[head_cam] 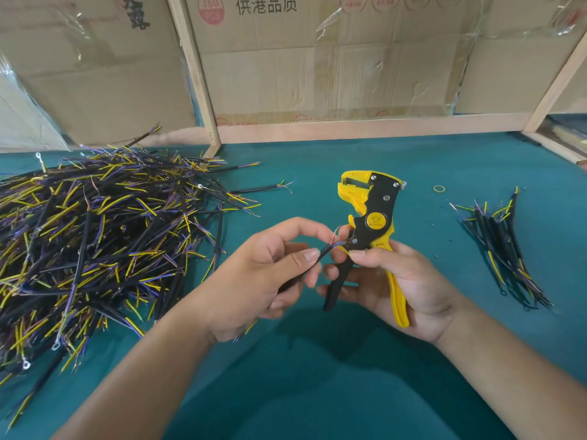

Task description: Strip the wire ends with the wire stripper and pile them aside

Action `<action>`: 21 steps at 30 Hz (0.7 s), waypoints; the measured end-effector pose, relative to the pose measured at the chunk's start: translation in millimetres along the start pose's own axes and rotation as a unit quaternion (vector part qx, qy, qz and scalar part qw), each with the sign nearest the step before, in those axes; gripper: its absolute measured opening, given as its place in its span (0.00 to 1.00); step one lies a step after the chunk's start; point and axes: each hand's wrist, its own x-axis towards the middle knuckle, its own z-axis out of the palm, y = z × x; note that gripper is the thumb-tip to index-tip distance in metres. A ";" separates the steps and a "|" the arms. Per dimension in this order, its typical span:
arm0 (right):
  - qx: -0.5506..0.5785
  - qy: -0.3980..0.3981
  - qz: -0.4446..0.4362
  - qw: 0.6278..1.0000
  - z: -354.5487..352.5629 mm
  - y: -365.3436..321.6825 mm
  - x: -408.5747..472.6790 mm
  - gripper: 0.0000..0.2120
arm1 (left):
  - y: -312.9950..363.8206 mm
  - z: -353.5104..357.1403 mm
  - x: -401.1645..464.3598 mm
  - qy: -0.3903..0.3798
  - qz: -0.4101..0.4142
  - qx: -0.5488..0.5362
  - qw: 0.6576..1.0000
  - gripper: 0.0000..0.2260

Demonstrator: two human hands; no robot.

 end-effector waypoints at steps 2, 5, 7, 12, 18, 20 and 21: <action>-0.004 0.003 0.002 1.000 -0.1 -0.1 -0.2 0.12 | -0.3 0.0 -0.2 -0.002 0.000 0.004 1.000 0.08; -0.026 0.027 -0.003 0.999 -2.3 -4.3 0.4 0.10 | -1.3 -2.2 1.0 0.035 0.012 0.042 0.998 0.09; -0.038 0.041 -0.012 0.998 -5.7 -11.3 -0.2 0.11 | -1.5 -7.1 2.5 0.084 0.032 0.095 0.991 0.10; -0.024 -0.015 0.026 0.999 -12.2 -24.9 -8.4 0.13 | -2.8 -22.4 1.8 0.156 0.073 0.234 0.957 0.13; -0.067 -0.091 0.092 0.989 -12.7 -24.9 -15.3 0.18 | -1.4 -25.2 0.1 0.229 0.117 0.423 0.869 0.14; -0.084 -0.105 0.104 0.986 -12.0 -23.7 -16.0 0.17 | 1.8 -23.2 -0.4 0.226 0.131 0.481 0.837 0.13; -0.091 -0.110 0.108 0.984 -11.7 -23.2 -15.9 0.16 | 3.5 -21.9 -0.9 0.222 0.129 0.496 0.829 0.13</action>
